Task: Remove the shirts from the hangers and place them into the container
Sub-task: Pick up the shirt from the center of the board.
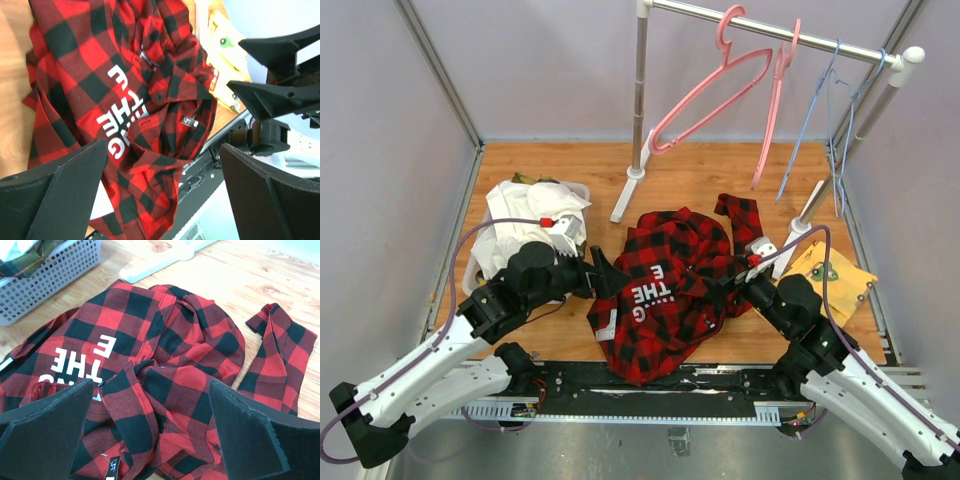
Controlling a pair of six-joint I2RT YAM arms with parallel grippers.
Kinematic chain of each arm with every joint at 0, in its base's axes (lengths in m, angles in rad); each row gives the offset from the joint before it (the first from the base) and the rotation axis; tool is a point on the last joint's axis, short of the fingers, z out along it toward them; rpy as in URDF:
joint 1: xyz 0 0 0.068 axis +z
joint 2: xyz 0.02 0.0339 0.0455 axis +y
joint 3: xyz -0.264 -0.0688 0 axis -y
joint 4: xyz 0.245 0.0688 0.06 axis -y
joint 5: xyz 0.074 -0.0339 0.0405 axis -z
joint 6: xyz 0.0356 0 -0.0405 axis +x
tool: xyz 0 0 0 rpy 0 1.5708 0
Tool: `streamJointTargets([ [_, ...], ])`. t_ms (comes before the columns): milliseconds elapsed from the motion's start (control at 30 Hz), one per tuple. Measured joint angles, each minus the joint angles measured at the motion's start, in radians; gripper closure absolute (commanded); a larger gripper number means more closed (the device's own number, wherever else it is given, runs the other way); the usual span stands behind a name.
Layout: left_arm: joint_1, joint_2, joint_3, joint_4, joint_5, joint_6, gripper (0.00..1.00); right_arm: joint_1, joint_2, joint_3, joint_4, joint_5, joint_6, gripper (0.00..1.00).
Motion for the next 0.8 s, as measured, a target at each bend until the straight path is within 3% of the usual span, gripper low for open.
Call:
streamJointTargets([
  [433, -0.005, 0.034, -0.181, 0.023, 0.15, -0.121, 0.0, 0.0, 0.284, 0.055, -0.04, 0.054, 0.111, 0.02],
  [800, -0.124, 0.105, -0.233, 0.069, 0.145, -0.183, 0.0, 0.0, 0.44, 0.034, 0.054, 0.121, 0.141, 0.02],
])
